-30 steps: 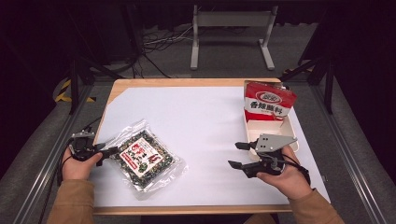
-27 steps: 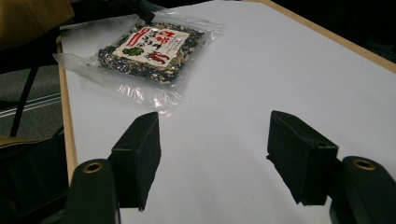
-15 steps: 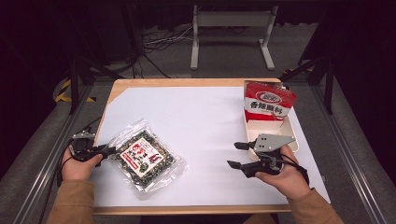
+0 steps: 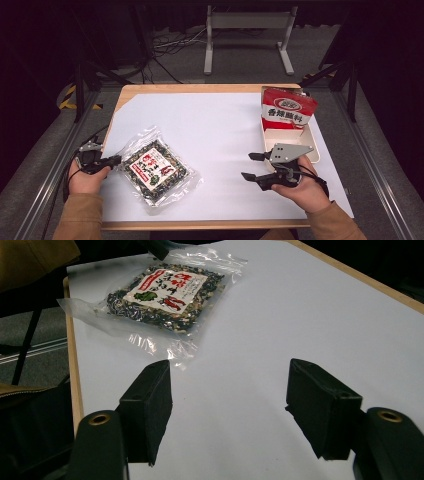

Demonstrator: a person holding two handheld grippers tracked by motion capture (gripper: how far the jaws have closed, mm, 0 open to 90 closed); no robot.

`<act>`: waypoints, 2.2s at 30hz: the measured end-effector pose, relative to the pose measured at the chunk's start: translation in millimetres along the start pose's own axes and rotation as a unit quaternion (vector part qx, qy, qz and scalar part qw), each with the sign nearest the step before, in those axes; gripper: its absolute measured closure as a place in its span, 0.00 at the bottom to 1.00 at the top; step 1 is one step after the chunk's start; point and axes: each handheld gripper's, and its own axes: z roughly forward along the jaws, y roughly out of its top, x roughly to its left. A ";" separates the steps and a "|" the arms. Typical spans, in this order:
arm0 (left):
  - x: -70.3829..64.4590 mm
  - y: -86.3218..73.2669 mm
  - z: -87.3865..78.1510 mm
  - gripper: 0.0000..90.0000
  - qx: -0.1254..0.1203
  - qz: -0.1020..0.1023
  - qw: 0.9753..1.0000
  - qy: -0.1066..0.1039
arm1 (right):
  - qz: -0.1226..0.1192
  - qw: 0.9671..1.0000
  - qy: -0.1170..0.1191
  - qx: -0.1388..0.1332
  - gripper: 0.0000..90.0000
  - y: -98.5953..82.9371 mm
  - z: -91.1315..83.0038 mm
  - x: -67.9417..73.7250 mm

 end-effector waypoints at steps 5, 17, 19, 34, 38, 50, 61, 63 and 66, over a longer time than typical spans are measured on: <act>0.9 -0.3 -0.6 0.98 -0.005 -0.010 1.000 -0.005 | 0.001 1.000 -0.001 0.000 0.39 -0.5 -0.3 -0.8; -5.3 9.8 -13.2 0.98 -0.044 -0.023 0.998 -0.037 | 0.014 1.000 -0.002 0.000 0.42 -1.8 -1.7 -6.1; -10.9 14.8 -19.0 0.98 -0.056 -0.014 0.998 -0.040 | 0.017 1.000 -0.001 0.001 0.42 -1.4 -1.3 -7.3; -64.1 48.3 -72.2 0.98 -0.150 0.065 0.983 -0.084 | 0.018 1.000 0.010 0.002 0.45 11.6 2.1 -10.7; -77.5 53.2 -83.2 0.98 -0.168 0.087 0.977 -0.095 | 0.015 1.000 0.012 0.001 0.46 16.2 2.2 -10.3; -125.9 62.5 -115.7 0.98 -0.214 0.179 0.951 -0.132 | 0.004 1.000 0.019 -0.006 0.44 30.1 5.8 -7.1; -159.1 64.7 -130.8 0.99 -0.229 0.257 0.925 -0.162 | -0.008 1.000 0.025 -0.012 0.38 45.0 19.0 -4.0; -163.6 64.6 -132.8 0.99 -0.229 0.268 0.921 -0.164 | -0.011 1.000 0.023 -0.012 0.36 47.6 21.6 -4.4; -167.6 64.5 -134.5 0.99 -0.228 0.274 0.920 -0.165 | -0.011 1.000 0.020 -0.016 0.36 50.5 23.2 -5.5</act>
